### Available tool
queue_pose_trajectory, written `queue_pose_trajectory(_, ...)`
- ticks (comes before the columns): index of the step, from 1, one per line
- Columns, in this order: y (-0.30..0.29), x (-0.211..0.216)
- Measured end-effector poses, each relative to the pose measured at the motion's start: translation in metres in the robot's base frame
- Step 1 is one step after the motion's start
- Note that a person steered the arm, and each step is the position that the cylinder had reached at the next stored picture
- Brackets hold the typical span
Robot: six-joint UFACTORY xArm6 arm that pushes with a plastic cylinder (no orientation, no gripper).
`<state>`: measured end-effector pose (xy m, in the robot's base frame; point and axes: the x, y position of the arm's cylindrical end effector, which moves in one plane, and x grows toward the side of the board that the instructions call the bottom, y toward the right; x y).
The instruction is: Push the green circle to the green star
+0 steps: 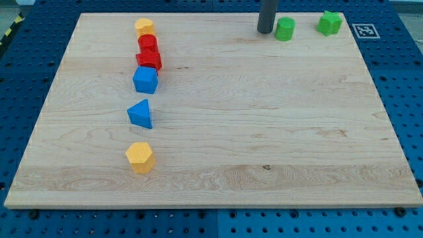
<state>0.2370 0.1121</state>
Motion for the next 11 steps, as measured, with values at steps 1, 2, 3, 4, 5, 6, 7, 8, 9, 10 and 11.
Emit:
queue_pose_trajectory(1, 0.014, 0.0)
queue_pose_trajectory(2, -0.004, 0.03)
queue_pose_trajectory(3, 0.002, 0.031)
queue_pose_trajectory(4, 0.032, 0.008)
queue_pose_trajectory(5, 0.059, 0.007)
queue_pose_trajectory(6, 0.057, 0.024)
queue_pose_trajectory(7, 0.056, 0.042)
queue_pose_trajectory(8, 0.068, 0.041)
queue_pose_trajectory(9, 0.075, 0.034)
queue_pose_trajectory(10, 0.079, 0.045)
queue_pose_trajectory(11, 0.039, 0.093)
